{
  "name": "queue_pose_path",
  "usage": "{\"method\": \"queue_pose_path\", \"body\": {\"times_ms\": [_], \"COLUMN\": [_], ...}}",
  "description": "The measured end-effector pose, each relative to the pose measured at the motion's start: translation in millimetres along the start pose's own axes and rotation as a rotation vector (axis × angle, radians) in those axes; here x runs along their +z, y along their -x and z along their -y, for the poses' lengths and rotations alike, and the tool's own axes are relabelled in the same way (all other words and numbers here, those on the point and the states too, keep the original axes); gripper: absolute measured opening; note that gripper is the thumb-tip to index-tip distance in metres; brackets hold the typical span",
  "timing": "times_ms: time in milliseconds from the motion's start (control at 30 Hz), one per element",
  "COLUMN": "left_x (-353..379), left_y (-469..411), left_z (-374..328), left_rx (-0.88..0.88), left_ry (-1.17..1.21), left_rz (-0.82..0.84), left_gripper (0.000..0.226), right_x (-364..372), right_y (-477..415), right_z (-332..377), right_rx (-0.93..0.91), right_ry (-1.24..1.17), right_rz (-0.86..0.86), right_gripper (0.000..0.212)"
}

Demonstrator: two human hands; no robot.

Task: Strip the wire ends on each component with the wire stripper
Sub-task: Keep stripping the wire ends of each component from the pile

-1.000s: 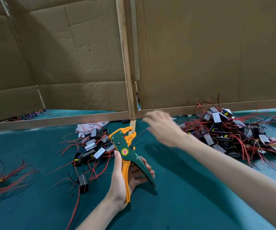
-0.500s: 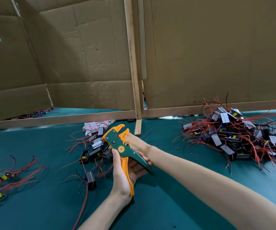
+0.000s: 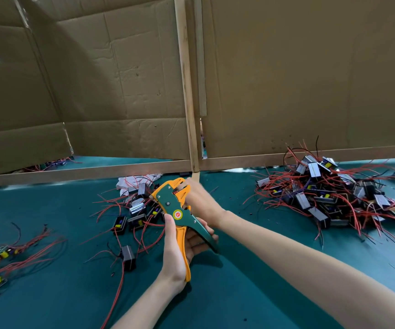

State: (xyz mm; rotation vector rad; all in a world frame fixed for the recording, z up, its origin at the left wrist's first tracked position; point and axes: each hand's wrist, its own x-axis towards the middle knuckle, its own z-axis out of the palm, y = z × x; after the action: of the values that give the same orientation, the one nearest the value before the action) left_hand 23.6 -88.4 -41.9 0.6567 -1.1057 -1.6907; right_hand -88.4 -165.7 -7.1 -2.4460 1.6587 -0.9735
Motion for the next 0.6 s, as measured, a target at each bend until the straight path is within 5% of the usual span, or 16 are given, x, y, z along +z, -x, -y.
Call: {"method": "queue_pose_path", "body": {"times_ms": [100, 167, 267, 433, 500, 600], "left_x": [-1.8, -1.8, -2.3, -2.0, -1.8, -2.3], "left_y": [2.7, 2.4, 0.8, 2.0, 1.9, 1.5], "left_z": [-0.6, 0.4, 1.6, 1.1, 0.7, 0.6], "left_rx": [-0.004, 0.002, 0.018, 0.023, 0.031, 0.025], "left_ry": [0.005, 0.001, -0.006, -0.039, -0.027, -0.026], "left_rz": [0.000, 0.009, 0.015, 0.018, 0.013, 0.012], "left_gripper": [0.084, 0.084, 0.080, 0.079, 0.080, 0.081], "right_x": [-23.1, -36.4, -49.9, -78.2, -90.8, -105.8], "right_y": [13.7, 27.7, 54.6, 87.4, 94.1, 107.4], "right_z": [-10.9, -26.0, -43.5, -54.6, -57.7, -62.2], "right_rx": [0.331, 0.493, 0.580, 0.696, 0.752, 0.807], "right_ry": [-0.336, -0.551, -0.763, -1.460, -1.465, -1.058], "right_rz": [-0.195, -0.126, -0.132, -0.535, -0.496, -0.086], "right_gripper": [0.017, 0.016, 0.017, 0.022, 0.021, 0.022]}}
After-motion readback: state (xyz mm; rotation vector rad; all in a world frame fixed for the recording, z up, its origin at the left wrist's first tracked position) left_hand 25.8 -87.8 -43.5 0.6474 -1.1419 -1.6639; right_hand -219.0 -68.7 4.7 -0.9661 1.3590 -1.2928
